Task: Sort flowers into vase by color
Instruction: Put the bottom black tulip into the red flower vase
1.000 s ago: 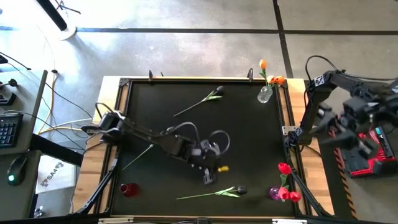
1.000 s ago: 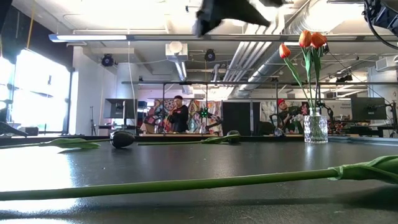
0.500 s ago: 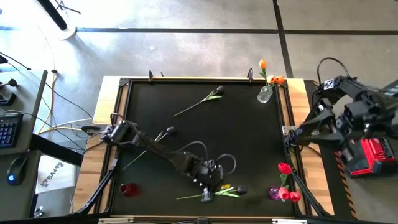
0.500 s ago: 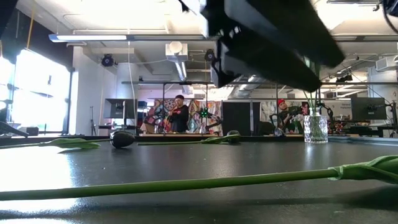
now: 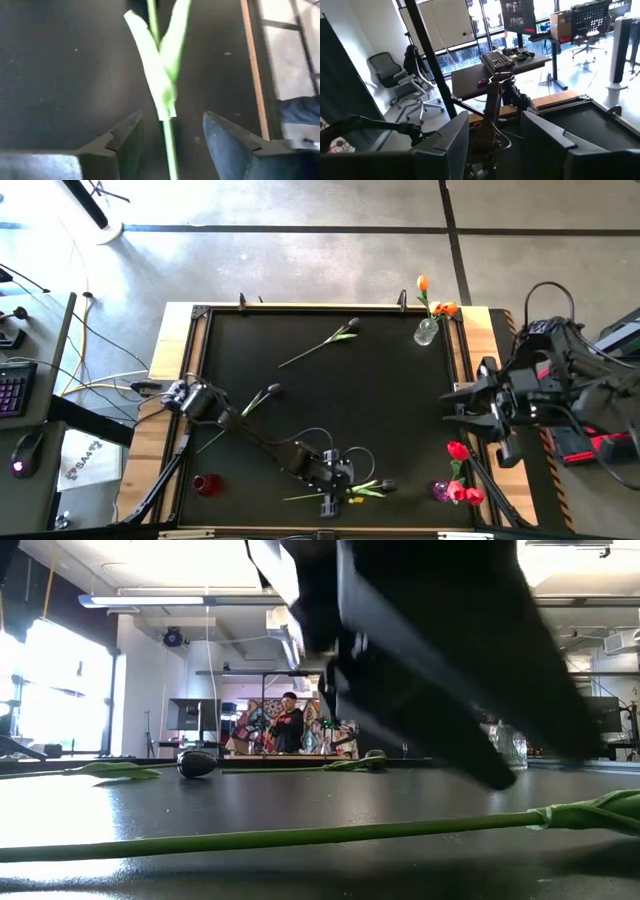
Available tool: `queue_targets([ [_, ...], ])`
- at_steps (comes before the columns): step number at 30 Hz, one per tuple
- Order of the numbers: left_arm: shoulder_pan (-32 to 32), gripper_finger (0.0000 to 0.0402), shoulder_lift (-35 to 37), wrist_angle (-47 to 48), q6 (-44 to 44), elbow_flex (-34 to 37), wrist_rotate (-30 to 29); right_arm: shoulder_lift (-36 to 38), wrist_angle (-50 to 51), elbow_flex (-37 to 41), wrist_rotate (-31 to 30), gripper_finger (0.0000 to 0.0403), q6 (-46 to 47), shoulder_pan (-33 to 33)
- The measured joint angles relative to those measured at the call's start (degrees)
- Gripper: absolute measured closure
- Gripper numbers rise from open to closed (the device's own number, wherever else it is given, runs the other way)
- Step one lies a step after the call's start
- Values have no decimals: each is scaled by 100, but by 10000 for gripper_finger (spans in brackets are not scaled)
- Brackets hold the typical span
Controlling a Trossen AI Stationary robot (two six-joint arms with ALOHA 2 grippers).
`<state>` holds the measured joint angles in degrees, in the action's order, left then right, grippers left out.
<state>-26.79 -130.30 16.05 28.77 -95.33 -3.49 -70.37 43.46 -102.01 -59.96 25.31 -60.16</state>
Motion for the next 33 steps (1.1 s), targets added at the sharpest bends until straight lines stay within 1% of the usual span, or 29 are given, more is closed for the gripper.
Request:
queue_targets([
  [4,15,203,-168,-105,83,-2,-142,-88,-11,0,610,234,135,238],
  [7,15,210,-228,-109,104,-9,-233,-163,-39,0,808,234,199,392],
  [9,11,223,-274,-116,98,-20,-283,-213,-43,0,873,234,230,454],
  [13,4,271,-284,-107,-38,-20,-354,-249,-43,1,975,234,353,590],
  [16,-7,323,-290,-84,-50,-17,-464,-242,-50,2,1033,234,444,675],
  [19,-2,377,-293,-85,-220,-12,-440,-245,-48,2,1053,234,440,748],
  [20,0,389,-293,-87,-278,-13,-410,-245,-50,2,1059,234,438,781],
  [21,0,394,-293,-87,-308,-13,-402,-245,-52,2,1061,234,429,815],
  [23,14,392,-293,-96,-329,-11,-376,-245,-52,2,1079,234,399,868],
  [27,68,396,-196,-59,-97,5,-265,-245,-127,2,1215,234,278,990],
  [30,121,398,22,-2,18,15,-237,-237,-123,2,1241,234,273,1107],
  [33,222,400,416,-58,16,12,-311,-183,-128,2,1241,233,288,1223],
])
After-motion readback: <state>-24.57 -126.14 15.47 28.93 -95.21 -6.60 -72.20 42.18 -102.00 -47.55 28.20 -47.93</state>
